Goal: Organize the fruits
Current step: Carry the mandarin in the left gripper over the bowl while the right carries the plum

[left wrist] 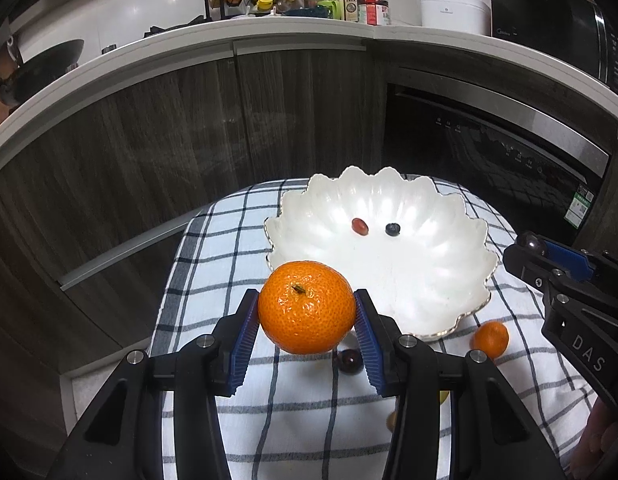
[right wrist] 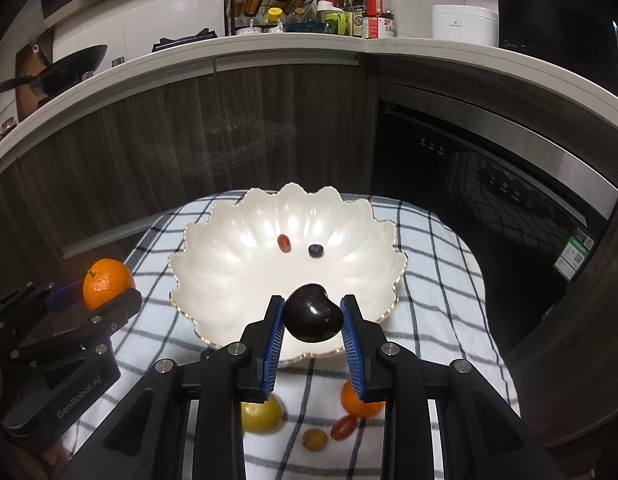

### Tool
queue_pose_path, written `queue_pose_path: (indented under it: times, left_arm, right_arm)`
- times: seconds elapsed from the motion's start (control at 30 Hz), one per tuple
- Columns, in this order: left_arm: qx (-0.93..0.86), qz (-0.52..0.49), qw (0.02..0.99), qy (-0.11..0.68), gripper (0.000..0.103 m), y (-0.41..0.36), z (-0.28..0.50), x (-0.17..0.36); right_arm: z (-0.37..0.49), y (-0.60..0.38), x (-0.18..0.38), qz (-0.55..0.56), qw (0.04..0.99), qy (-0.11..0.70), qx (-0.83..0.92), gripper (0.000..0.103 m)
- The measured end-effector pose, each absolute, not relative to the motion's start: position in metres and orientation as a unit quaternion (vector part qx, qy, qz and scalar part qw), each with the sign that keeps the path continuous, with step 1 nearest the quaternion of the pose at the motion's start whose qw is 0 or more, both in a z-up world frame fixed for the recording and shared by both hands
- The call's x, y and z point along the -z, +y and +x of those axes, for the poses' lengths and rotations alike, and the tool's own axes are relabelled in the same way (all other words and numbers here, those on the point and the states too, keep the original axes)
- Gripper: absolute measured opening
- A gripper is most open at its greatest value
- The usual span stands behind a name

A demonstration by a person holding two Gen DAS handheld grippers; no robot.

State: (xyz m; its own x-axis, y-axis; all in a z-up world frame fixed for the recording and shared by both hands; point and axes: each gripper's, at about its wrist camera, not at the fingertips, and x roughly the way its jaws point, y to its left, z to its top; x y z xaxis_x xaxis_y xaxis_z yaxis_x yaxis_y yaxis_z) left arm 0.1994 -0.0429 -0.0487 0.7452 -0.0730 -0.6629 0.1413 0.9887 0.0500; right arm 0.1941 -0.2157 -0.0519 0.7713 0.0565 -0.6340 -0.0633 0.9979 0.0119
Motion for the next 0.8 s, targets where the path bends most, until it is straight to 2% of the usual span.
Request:
queue_pose_path:
  times: [0.8]
  left_arm:
    - [0.056,0.028,0.938,0.342,0.046,-0.050,0.256,0.041]
  right_arm:
    - [0.254,-0.214,0.050,-0.025,0.941,0.335,-0.048,0.030]
